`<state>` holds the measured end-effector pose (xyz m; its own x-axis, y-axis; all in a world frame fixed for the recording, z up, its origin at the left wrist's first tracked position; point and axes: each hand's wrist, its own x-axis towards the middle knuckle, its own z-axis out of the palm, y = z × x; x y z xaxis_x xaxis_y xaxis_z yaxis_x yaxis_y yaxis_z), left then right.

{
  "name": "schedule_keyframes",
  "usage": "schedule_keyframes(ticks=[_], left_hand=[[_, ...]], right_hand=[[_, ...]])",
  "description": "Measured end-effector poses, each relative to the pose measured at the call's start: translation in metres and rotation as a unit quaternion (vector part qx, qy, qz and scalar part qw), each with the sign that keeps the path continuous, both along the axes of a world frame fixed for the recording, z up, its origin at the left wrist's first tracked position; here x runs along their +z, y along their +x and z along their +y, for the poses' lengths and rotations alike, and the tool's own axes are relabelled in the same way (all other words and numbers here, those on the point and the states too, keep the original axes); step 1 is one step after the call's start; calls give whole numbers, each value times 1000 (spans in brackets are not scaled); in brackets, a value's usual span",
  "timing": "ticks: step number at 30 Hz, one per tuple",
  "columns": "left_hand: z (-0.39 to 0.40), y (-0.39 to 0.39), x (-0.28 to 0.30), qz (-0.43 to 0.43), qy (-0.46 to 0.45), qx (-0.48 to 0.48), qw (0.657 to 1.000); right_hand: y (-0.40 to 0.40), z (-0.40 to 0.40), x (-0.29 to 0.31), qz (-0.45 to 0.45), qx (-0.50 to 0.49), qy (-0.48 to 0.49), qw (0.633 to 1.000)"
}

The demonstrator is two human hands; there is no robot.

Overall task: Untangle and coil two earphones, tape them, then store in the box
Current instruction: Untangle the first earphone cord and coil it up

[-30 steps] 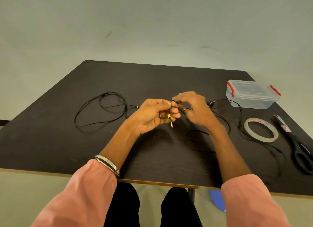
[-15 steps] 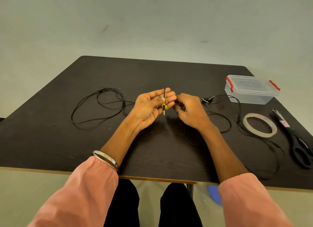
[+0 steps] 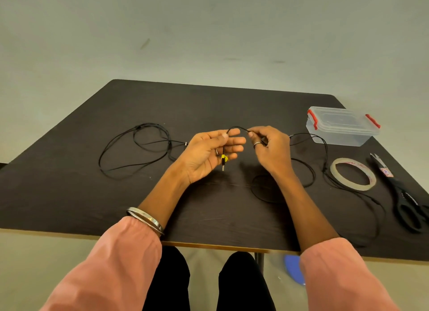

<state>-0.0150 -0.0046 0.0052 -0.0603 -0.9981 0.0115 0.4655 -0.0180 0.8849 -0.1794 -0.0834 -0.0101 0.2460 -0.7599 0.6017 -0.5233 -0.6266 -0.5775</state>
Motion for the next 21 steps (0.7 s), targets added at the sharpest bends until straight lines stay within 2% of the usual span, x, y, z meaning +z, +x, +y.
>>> schedule_keyframes(ticks=[6, 13, 16, 18, 21], left_hand=[[3, -2, 0, -39, 5, -14, 999], [4, -2, 1, 40, -19, -24, 999], [0, -2, 1, 89, -38, 12, 995], [-5, -1, 1, 118, -57, 58, 990], [-10, 3, -2, 120, -61, 128, 982]], right_hand=[[0, -1, 0, -1, 22, -40, 999], [4, 2, 0, 36, 69, -21, 997], [6, 4, 0, 82, 81, -22, 993], [7, 7, 0, 150, 109, -29, 982], [8, 15, -1, 211, 170, -47, 962]])
